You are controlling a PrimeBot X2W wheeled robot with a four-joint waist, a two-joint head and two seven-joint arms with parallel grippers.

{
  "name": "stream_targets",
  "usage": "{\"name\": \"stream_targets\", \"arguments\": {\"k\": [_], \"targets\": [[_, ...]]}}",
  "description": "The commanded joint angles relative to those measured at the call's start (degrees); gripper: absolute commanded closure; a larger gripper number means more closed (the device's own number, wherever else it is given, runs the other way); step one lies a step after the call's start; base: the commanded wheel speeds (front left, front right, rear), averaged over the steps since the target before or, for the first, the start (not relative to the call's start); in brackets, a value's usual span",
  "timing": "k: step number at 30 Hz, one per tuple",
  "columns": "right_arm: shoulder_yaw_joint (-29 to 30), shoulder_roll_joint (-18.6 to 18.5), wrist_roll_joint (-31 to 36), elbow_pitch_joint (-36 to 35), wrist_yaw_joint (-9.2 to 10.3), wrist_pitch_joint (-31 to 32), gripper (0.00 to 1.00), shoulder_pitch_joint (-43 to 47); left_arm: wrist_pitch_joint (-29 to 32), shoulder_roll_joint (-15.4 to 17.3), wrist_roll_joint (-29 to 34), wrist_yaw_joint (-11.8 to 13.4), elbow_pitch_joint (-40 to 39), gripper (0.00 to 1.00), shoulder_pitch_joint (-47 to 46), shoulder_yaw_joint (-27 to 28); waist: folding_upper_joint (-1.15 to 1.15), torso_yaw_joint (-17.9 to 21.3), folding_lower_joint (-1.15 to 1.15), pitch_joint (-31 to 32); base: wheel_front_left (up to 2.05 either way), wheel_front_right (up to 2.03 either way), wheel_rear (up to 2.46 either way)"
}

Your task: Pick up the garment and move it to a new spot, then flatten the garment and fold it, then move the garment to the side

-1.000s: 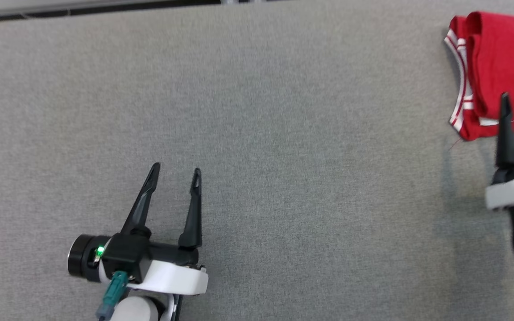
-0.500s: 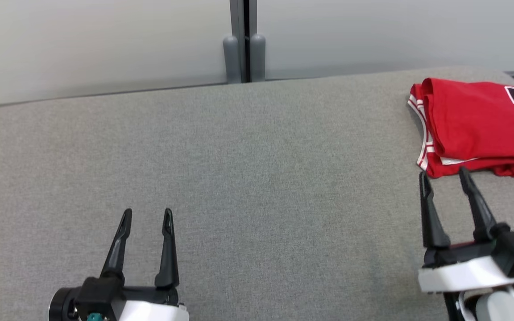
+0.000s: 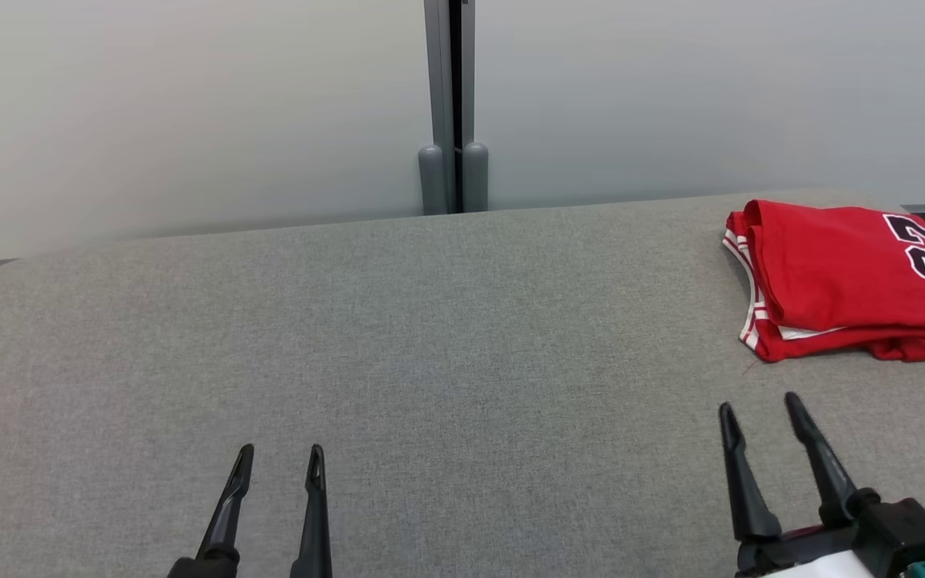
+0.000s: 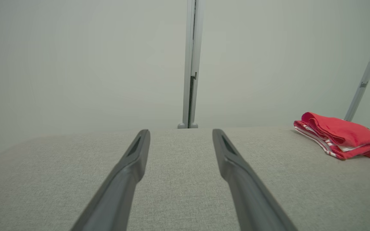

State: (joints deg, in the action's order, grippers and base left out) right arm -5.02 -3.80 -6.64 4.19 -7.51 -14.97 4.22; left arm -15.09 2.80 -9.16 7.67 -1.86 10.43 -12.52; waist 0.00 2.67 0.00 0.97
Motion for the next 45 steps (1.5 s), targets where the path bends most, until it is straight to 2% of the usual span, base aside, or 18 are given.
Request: {"name": "stream_targets", "arguments": {"k": [1,17,25,26,31,45], "targets": [[-1.18,-0.55,-0.59,0.06,0.06,-0.22,0.00,0.85,-0.03,0.22,-0.28,0.57,-0.40,0.00,1.01,0.47,0.00,0.08,0.00,0.66,0.00,0.00,0.00],[-1.91,-0.63,-1.29,-0.20,0.07,-0.23,0.00,2.34,-0.03,0.20,0.51,-0.81,-0.54,0.00,1.95,1.91,0.00,-2.14,0.00,1.01,0.00,0.00,0.00],[-2.34,-0.62,-1.69,0.22,0.07,-0.23,0.00,2.01,-0.04,0.20,0.87,-0.37,-0.45,0.00,1.45,1.78,0.00,-2.03,0.00,0.83,0.00,0.00,0.00],[-2.45,-0.54,-1.31,0.22,0.00,0.00,1.00,1.77,0.01,0.00,0.59,-0.53,-0.40,1.00,1.92,1.59,0.00,-2.03,0.00,0.83,0.00,0.00,0.00],[-2.72,-0.38,-2.23,1.53,-0.01,0.18,1.00,2.39,0.08,-0.09,-0.37,-0.57,0.93,1.00,2.46,1.35,0.00,-2.05,0.00,0.79,0.00,0.00,0.00],[-1.29,-1.17,-19.05,3.01,0.00,3.18,1.00,-0.14,3.01,1.06,-17.14,-3.19,3.48,1.00,-1.13,3.39,0.00,-2.12,0.00,0.57,0.00,0.00,0.00]]}}
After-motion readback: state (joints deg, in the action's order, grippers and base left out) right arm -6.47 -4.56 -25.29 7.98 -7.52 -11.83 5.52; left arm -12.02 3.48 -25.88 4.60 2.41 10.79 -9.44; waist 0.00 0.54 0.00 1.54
